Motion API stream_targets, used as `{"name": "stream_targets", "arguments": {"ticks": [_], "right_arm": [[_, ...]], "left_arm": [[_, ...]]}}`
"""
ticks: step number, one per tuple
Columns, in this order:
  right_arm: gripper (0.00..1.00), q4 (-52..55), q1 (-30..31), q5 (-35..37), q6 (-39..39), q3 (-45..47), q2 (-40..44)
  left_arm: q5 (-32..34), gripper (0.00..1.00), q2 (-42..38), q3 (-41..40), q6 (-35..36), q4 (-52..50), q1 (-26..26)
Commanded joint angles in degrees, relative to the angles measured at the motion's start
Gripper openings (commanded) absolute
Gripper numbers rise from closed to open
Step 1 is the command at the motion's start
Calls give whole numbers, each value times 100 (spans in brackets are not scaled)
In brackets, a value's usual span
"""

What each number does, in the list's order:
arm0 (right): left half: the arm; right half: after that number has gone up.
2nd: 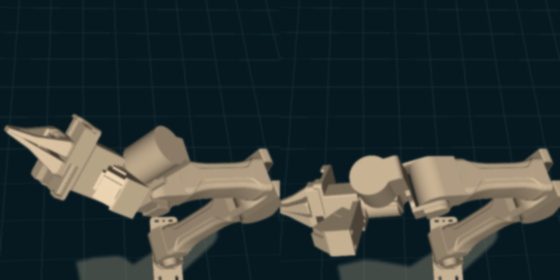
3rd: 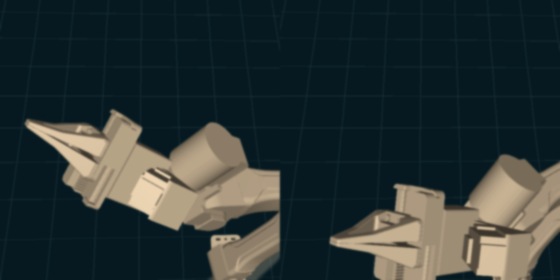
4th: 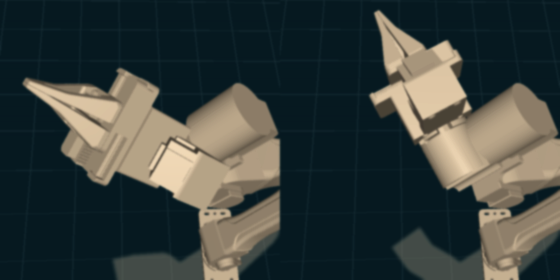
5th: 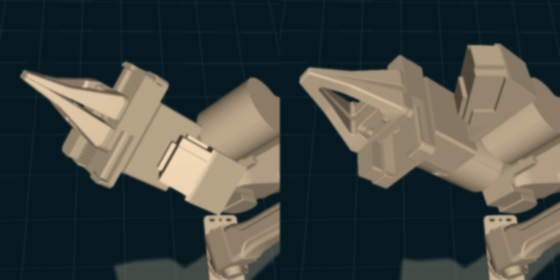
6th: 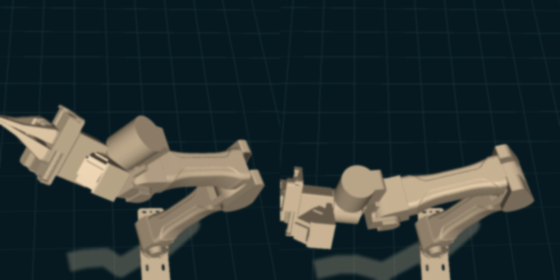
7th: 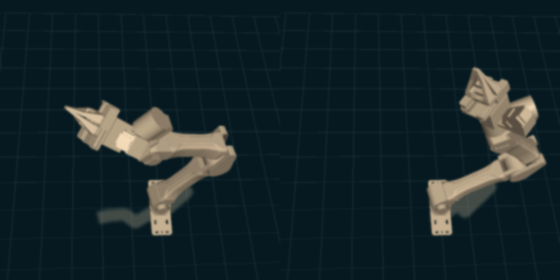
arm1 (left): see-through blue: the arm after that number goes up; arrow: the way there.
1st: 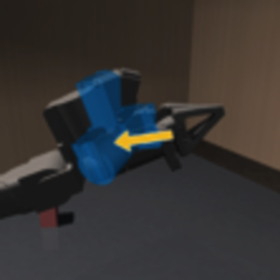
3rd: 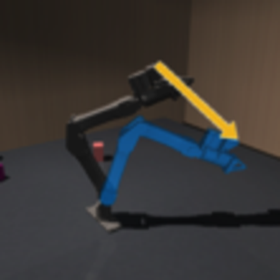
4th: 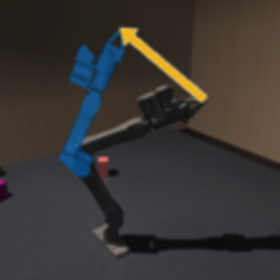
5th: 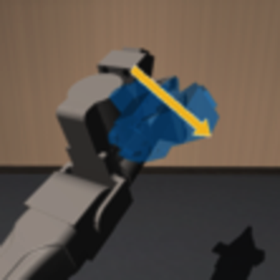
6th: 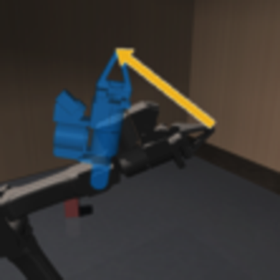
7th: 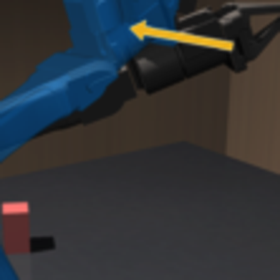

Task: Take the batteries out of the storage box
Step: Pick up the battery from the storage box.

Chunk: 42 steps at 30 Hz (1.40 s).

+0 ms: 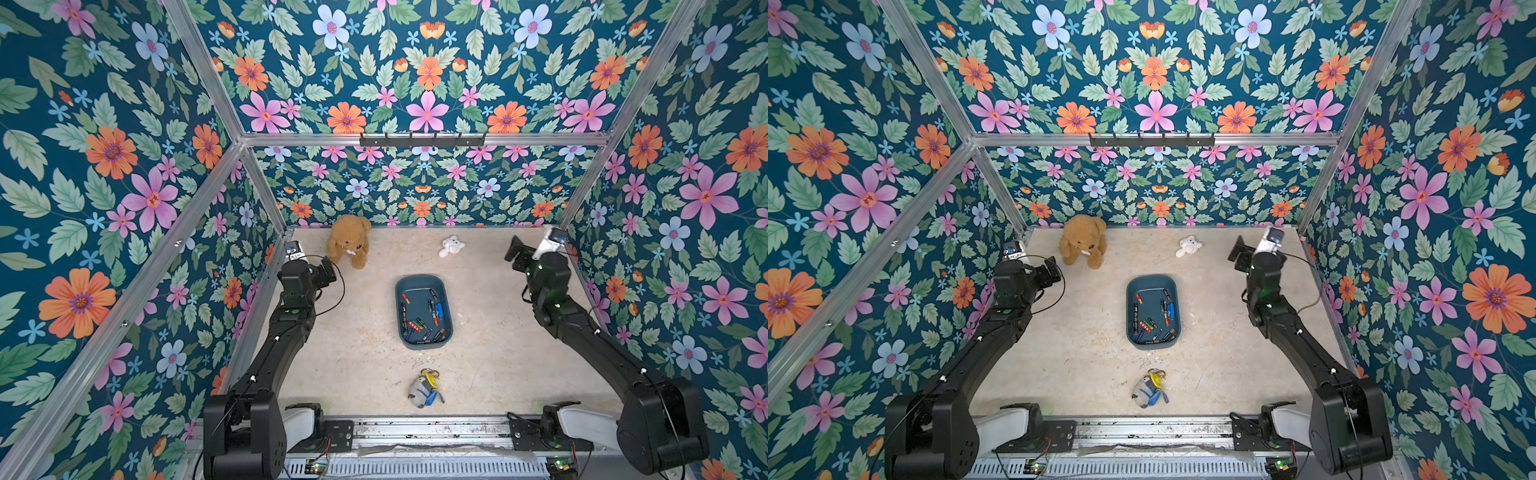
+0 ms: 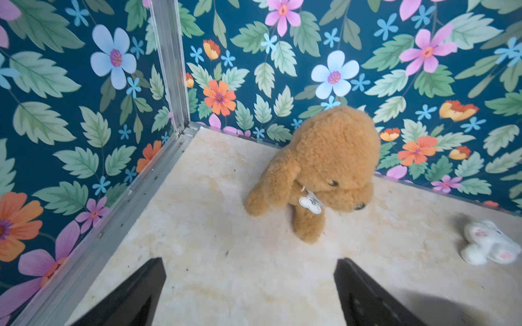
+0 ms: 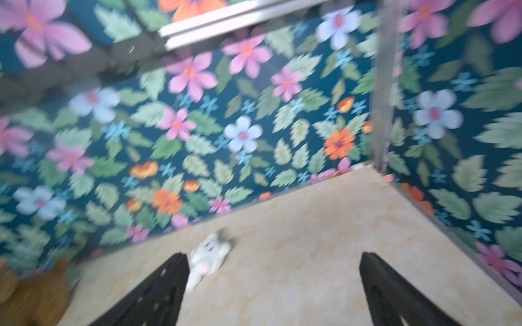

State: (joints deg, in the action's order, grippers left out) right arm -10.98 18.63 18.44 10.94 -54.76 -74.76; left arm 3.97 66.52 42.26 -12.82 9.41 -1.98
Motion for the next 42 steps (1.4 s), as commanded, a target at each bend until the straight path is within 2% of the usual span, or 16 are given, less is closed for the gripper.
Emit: {"name": "stream_targets", "arguments": {"ticks": [1,4,7,13,15,22,33,42], "right_arm": [[99,3277,585,-172,498,-1265,-586],[99,3983,1306,88,733,-2222,-1109],[99,4236,1842,87,826,-2728,-1557],[90,4639,2336,-269,1292,-3239,-2589],[89,4714,2406,-414,1438,-3320,-2849],[66,4728,2442,-796,1552,-3330,-3291],[48,4682,2533,-986,1587,-2989,-3590],[36,4803,2689,-903,1603,-3025,-3966]], "left_arm": [[-264,100,-265,-16,-286,-764,-22],[-256,100,-460,-60,-516,-1136,-47],[-181,100,-607,-158,-643,-1383,-66],[-230,100,-797,-364,-955,-1637,-127],[-318,100,-727,-301,-976,-1846,-151],[-318,99,-629,-344,-1098,-2039,-501],[-108,99,-263,-270,-1302,-2064,-1031],[-45,97,-113,-230,-1394,-2066,-1189]]}}
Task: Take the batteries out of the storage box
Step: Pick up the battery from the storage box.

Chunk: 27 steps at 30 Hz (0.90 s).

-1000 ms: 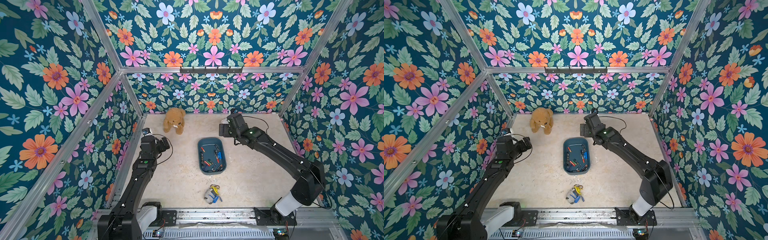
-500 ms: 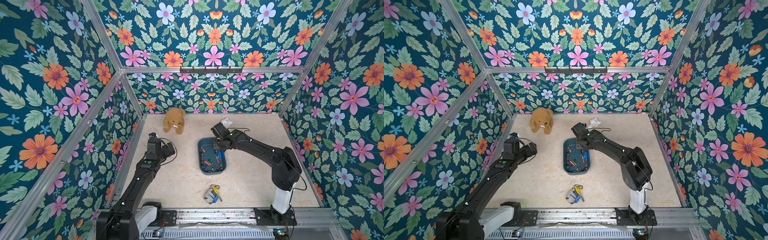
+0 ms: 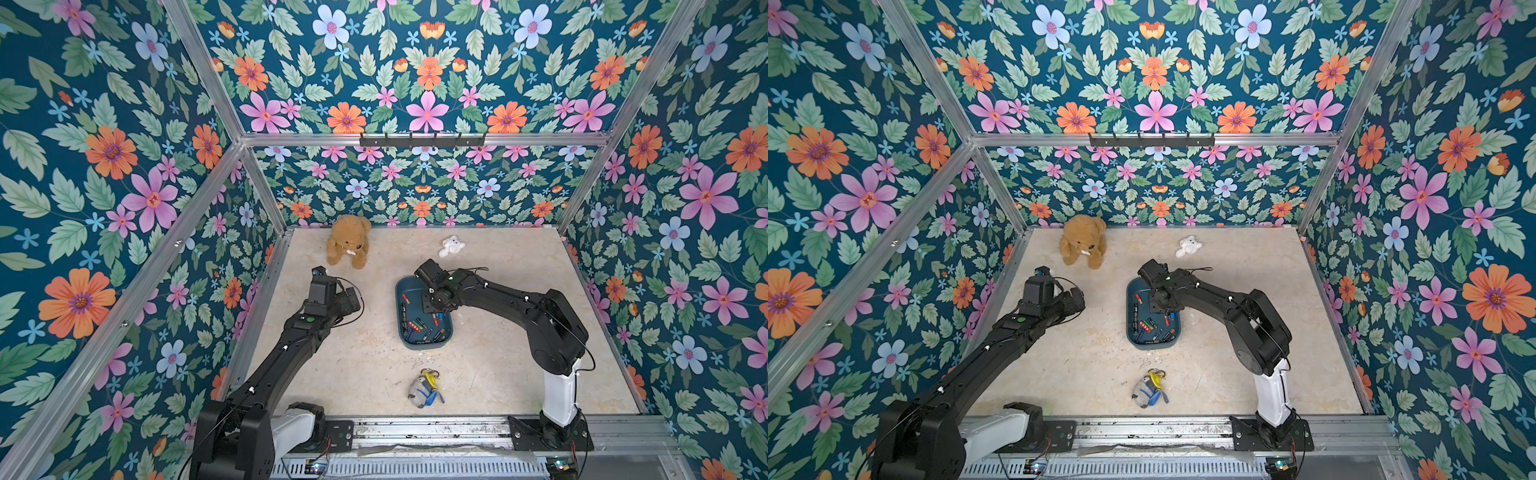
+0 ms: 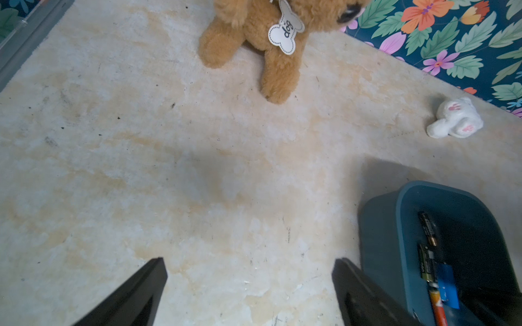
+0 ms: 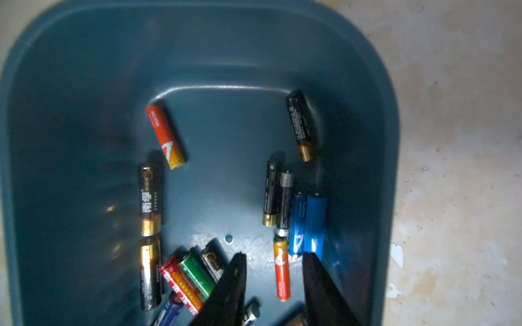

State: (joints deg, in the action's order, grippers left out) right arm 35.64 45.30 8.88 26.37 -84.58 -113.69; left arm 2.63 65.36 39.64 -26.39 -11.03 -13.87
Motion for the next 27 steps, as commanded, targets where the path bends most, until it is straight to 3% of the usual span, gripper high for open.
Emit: {"name": "stream_targets", "arguments": {"ticks": [1,27], "right_arm": [[35,152,32,48,63,-49,-106],[29,277,89,-141,171,66,-374]], "left_arm": [[79,97,8,30,-41,-22,-3],[69,96,142,60,-56,-110,-168]]}}
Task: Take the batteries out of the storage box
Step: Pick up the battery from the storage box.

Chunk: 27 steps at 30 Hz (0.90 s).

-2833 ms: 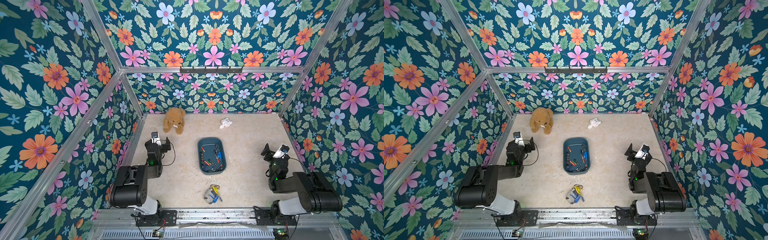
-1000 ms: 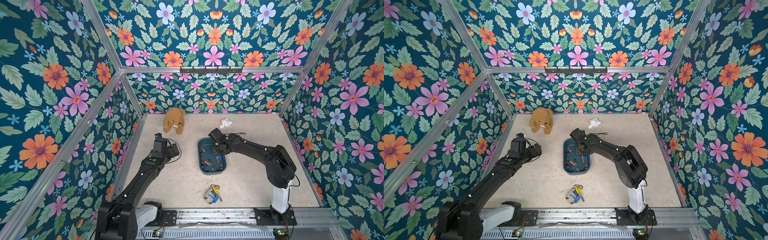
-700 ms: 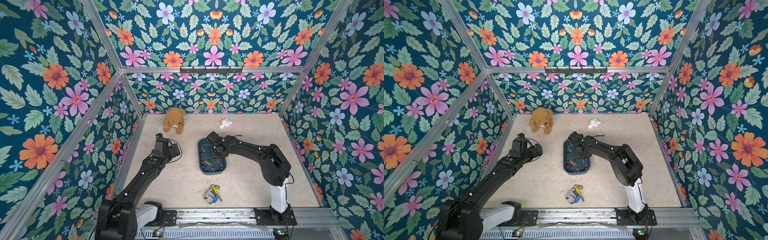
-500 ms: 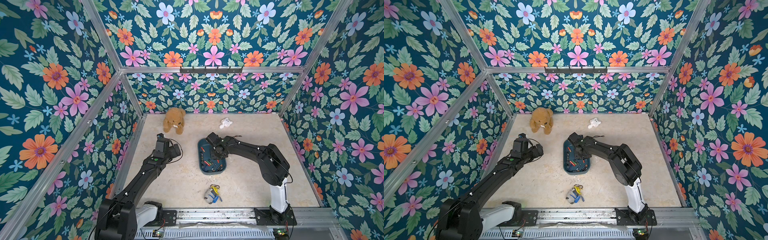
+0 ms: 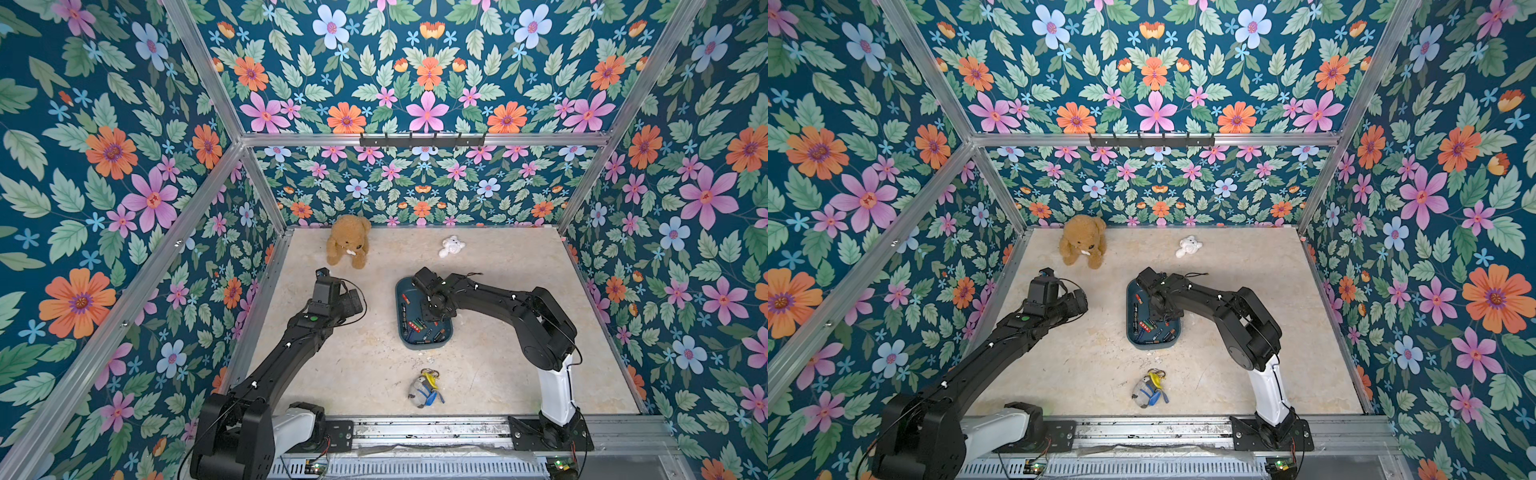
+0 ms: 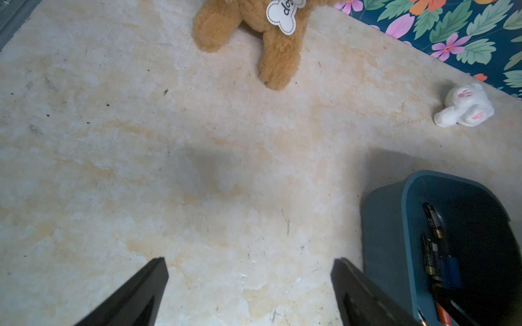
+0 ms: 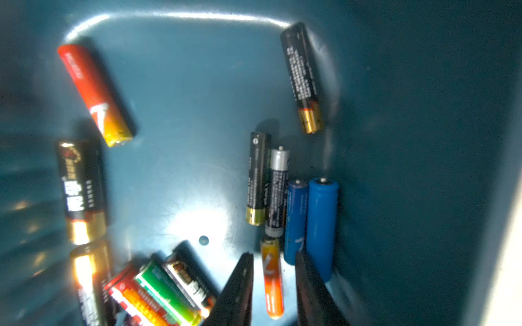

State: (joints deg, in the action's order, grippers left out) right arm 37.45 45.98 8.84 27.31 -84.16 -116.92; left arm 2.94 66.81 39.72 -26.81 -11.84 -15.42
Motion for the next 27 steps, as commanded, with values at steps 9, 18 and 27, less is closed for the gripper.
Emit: {"name": "stream_targets", "arguments": {"ticks": [9,18,27], "right_arm": [[28,229,130,-78,151,-13,-75],[30,345,192,153,240,-21,-36],[29,371,218,13,248,13,-27]], "left_arm": [[38,96,12,62,-51,-64,-47],[33,96,31,95,-83,-90,-93],[48,95,11,97,-101,-143,-117]]}}
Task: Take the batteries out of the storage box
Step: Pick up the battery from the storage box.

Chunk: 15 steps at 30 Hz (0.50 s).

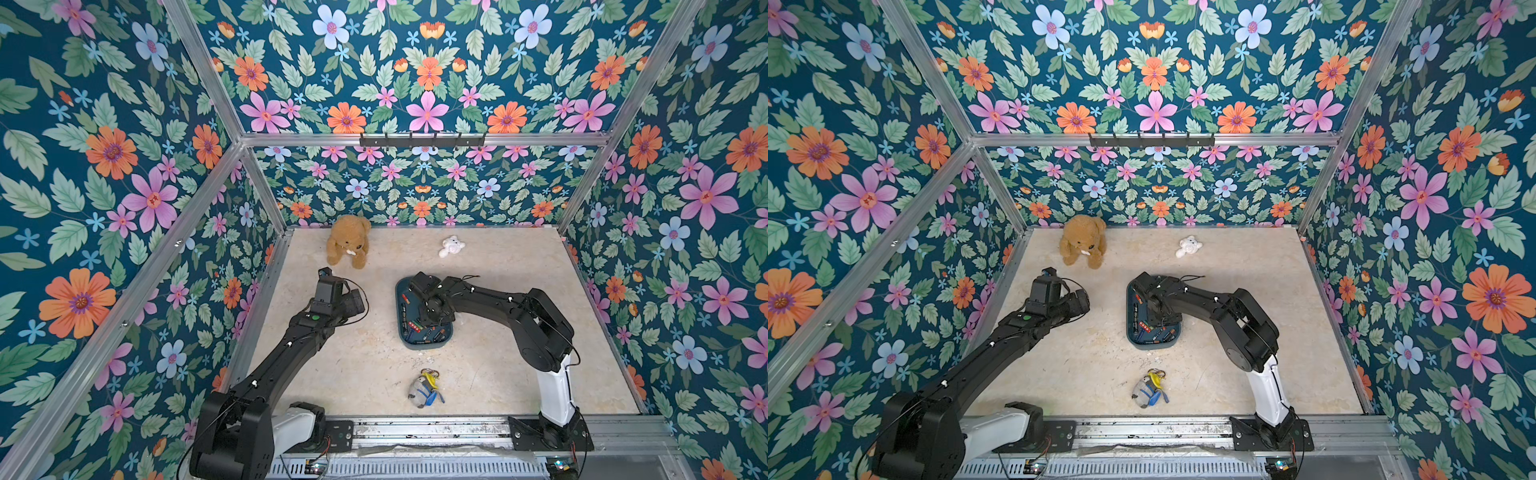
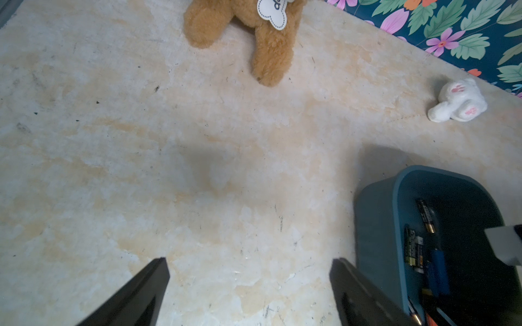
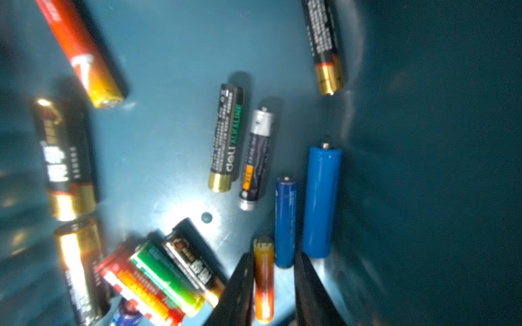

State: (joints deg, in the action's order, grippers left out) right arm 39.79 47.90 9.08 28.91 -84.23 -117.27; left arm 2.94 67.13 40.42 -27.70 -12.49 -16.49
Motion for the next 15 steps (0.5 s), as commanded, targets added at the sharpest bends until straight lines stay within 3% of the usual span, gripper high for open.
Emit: {"name": "stream_targets", "arguments": {"ticks": [1,5,15], "right_arm": [[30,159,35,3,110,13,11],[37,226,79,58,155,-23,60],[32,337,97,44,177,-94,58]], "left_arm": [[44,95,-20,27,-17,-82,-16],[40,95,-10,40,-28,-87,-34],[40,95,1,65,-54,-109,-67]]}}
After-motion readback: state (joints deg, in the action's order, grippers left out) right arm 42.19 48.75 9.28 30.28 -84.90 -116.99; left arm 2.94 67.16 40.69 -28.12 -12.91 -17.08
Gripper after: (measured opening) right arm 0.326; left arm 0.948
